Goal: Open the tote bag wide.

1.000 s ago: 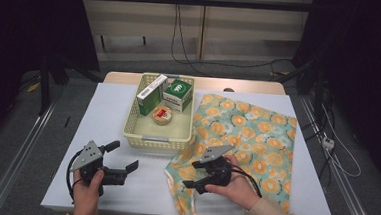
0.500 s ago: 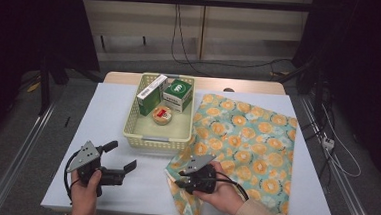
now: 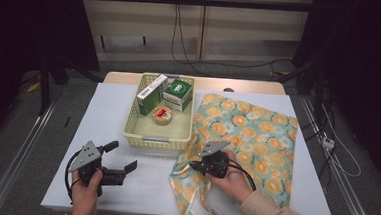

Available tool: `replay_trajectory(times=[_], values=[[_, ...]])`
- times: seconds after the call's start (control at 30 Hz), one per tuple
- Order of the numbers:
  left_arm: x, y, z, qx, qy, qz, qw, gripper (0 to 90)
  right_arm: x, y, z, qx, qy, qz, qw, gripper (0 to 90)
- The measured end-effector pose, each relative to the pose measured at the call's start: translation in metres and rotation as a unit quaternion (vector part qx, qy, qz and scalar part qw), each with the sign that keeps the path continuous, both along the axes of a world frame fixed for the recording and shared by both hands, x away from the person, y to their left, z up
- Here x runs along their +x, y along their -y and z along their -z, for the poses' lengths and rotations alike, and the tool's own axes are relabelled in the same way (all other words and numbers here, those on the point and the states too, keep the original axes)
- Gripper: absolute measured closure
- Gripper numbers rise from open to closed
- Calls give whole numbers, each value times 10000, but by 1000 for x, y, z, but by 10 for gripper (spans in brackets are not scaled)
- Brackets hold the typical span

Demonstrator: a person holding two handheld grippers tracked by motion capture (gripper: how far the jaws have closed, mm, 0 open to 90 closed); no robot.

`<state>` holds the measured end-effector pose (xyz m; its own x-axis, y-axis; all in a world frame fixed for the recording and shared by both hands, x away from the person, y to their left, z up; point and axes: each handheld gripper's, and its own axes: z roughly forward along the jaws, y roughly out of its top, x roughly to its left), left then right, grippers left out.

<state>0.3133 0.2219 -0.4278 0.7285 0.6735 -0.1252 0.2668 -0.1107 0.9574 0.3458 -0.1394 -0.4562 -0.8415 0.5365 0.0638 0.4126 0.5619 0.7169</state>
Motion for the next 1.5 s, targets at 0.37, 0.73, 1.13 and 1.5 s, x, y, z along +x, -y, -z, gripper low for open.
replay_trajectory(times=[0.37,0.73,1.13,1.5], values=[[0,0,0,7,8,-6,10000,27,39,27,3,-64,188,731,9971,900],[1,-2,0,16,-1,-15,10000,27,50,34,-4,533,-227,484,9971,894],[-1,0,-3,-14,43,-19,10000,27,-20,59,-18,311,-10,20,9995,382],[-2,-2,-3,-12,36,-42,10000,27,-27,59,-1,13,-43,-162,9999,883]])
